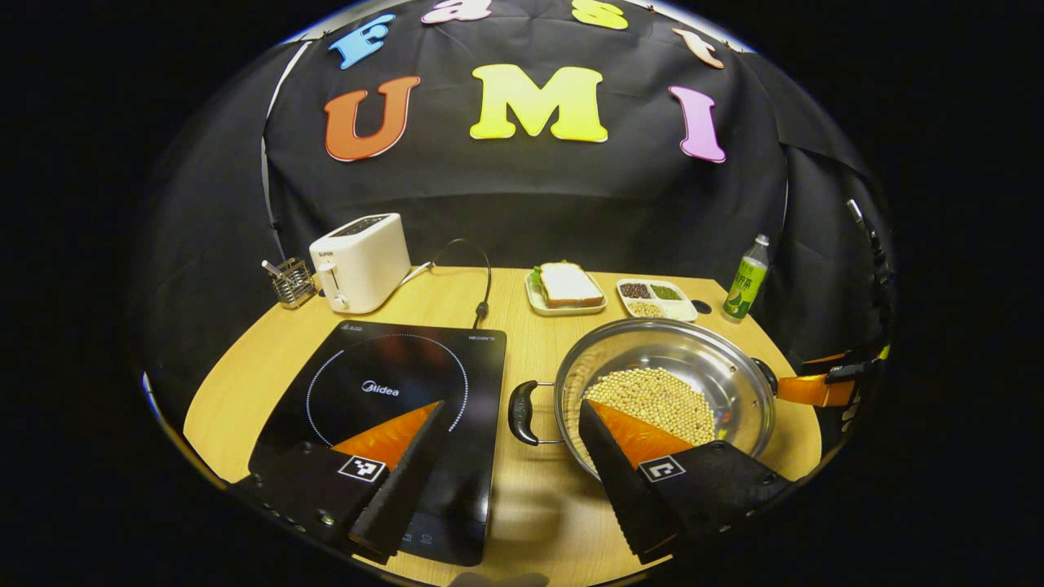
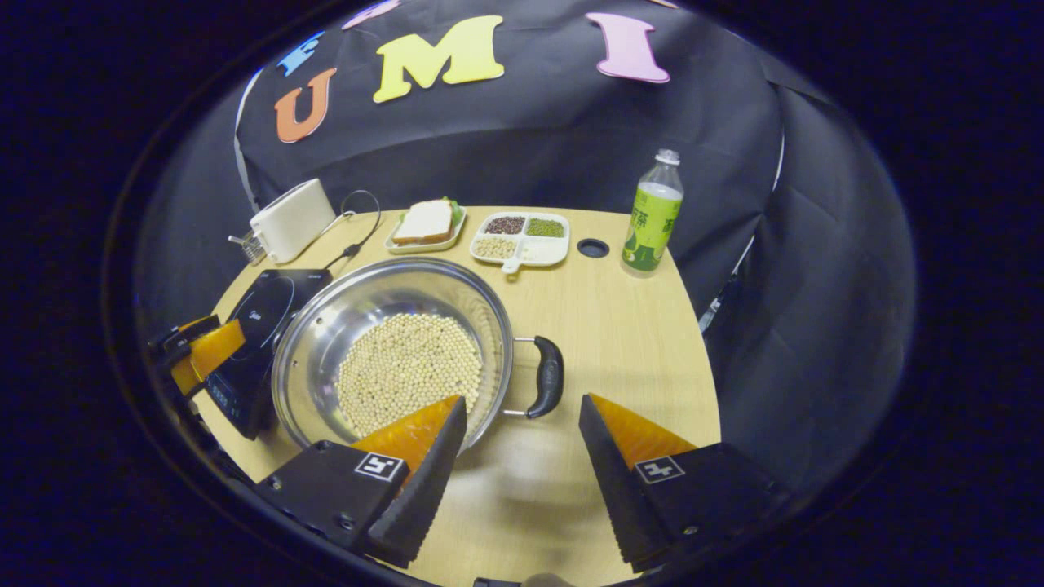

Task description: First push the handle of the pot to place it horizontally, then grasp the pot with both hands and set it on the induction cooktop.

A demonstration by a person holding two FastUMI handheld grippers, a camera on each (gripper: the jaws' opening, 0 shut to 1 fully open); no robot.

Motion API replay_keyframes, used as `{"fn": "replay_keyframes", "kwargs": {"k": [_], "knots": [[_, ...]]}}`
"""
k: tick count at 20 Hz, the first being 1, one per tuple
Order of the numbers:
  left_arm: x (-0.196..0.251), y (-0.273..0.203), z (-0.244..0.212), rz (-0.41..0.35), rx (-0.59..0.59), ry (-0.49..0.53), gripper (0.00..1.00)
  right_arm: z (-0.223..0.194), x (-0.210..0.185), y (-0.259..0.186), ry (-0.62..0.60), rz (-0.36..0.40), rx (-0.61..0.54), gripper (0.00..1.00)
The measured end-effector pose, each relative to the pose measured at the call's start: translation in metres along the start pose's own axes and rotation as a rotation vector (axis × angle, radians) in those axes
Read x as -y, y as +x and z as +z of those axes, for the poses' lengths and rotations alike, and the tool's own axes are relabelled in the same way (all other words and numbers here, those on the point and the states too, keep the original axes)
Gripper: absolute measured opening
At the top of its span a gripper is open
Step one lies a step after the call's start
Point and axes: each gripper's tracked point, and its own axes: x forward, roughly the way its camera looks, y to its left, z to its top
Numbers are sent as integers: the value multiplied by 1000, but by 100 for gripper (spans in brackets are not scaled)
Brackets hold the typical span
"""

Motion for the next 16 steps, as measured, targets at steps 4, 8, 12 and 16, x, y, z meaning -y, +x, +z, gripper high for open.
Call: {"fn": "replay_keyframes", "kwargs": {"k": [4, 8, 12, 16], "knots": [[10, 33, -8, 14, -44, 14, 96, 8, -5, 29, -25, 26, -33, 86], [13, 56, -28, 25, -115, 24, 97, 10, -2, 44, -46, 13, -53, 86], [23, 73, -35, 4, -145, 12, 97, 4, -2, 53, -45, 19, -87, 87], [31, 83, -32, -6, -141, 23, 98, 2, -3, 62, -53, 19, -109, 87]]}}
